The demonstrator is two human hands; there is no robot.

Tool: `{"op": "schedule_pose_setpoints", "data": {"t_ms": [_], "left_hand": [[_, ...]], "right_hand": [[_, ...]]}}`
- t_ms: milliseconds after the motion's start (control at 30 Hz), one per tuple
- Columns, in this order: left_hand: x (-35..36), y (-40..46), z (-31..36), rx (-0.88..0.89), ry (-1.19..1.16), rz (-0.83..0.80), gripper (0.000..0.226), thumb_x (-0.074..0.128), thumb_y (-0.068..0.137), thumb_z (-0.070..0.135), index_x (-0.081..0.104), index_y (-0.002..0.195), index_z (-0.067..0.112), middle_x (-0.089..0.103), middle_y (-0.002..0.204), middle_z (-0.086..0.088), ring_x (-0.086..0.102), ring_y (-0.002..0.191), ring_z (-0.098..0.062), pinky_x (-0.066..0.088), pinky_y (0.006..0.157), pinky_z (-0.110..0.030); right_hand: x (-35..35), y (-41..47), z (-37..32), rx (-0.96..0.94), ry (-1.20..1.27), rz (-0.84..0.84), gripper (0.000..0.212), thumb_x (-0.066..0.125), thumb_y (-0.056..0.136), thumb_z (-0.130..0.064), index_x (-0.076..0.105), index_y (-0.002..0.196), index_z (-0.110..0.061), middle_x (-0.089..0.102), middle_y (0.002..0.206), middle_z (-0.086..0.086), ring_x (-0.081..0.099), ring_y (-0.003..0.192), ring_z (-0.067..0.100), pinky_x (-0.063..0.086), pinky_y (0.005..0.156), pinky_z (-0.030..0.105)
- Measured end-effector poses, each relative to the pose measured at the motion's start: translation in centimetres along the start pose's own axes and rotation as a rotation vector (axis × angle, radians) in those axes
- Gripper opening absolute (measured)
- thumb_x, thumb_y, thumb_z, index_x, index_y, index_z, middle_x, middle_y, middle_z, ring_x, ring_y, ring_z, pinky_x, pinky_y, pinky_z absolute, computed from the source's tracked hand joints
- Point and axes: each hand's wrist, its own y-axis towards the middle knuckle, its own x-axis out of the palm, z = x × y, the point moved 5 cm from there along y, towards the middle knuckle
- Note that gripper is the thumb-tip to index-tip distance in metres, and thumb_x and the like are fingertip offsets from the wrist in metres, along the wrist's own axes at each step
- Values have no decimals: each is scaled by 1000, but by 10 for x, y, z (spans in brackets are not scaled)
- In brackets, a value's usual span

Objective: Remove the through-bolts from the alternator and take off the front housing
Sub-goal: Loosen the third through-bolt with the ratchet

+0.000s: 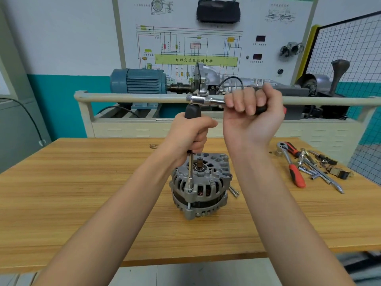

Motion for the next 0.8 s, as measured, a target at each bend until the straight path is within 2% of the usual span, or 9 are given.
{"op": "schedule_pose_setpoints", "data": {"t_ms": [100,167,233,333,467,567,633,700,800], "left_hand": [[-2,-1,0,38,9,151,44,55,84,-2,31,53,18,26,38,7,18,31,-10,19,37,-15],[-2,-2,0,59,33,199,40,56,85,-1,36,55,18,32,39,8,24,34,-9,22,37,-14],[-3,-3,1,70,60,222,36,56,85,1,40,58,18,36,40,8,29,38,-9,24,38,-16],[-5,-3,0,72,16,162,42,57,84,-2,37,54,19,30,39,8,22,34,-9,21,36,-16],[-6,-3,3,48,-26,-63,44,63,86,8,40,50,16,30,39,4,25,32,-12,25,39,-19],[-2,-3,7,3,-58,-233,38,62,80,16,45,47,17,31,37,4,27,31,-11,26,38,-19],[3,-2,7,-10,-44,-242,43,61,83,17,39,46,17,28,35,5,22,28,-8,23,36,-16],[3,0,3,-21,-42,-168,49,59,89,14,32,48,16,24,35,6,18,28,-8,20,35,-15],[0,1,2,-5,-11,-39,48,53,91,8,29,50,15,22,36,5,16,29,-10,18,37,-14]], "right_hand": [[21,-28,0,-310,-304,-230,39,38,91,-6,41,53,-17,35,44,-1,34,44,18,37,53,32],[33,-46,3,-531,-531,-346,33,41,88,-1,44,62,-21,37,49,-3,33,46,18,33,52,34],[42,-54,7,-615,-653,-394,27,42,85,-3,45,67,-23,39,54,-6,33,47,17,29,50,36],[36,-43,4,-498,-531,-354,34,43,86,1,44,60,-21,36,46,-3,34,45,16,30,51,34],[17,-7,0,-61,-164,-218,46,38,92,-9,40,46,-16,32,41,-3,31,42,14,36,50,28],[-1,12,8,216,130,-32,48,38,93,-12,38,45,-16,28,40,-4,27,38,12,31,42,24],[-9,21,12,258,240,64,48,39,93,-12,36,45,-16,27,39,-5,26,36,11,27,40,22],[-11,23,11,207,233,102,48,39,93,-11,36,45,-16,26,39,-5,25,35,11,27,39,21],[-6,11,5,86,92,40,49,37,93,-12,38,44,-17,27,40,-4,27,39,12,32,42,24]]}}
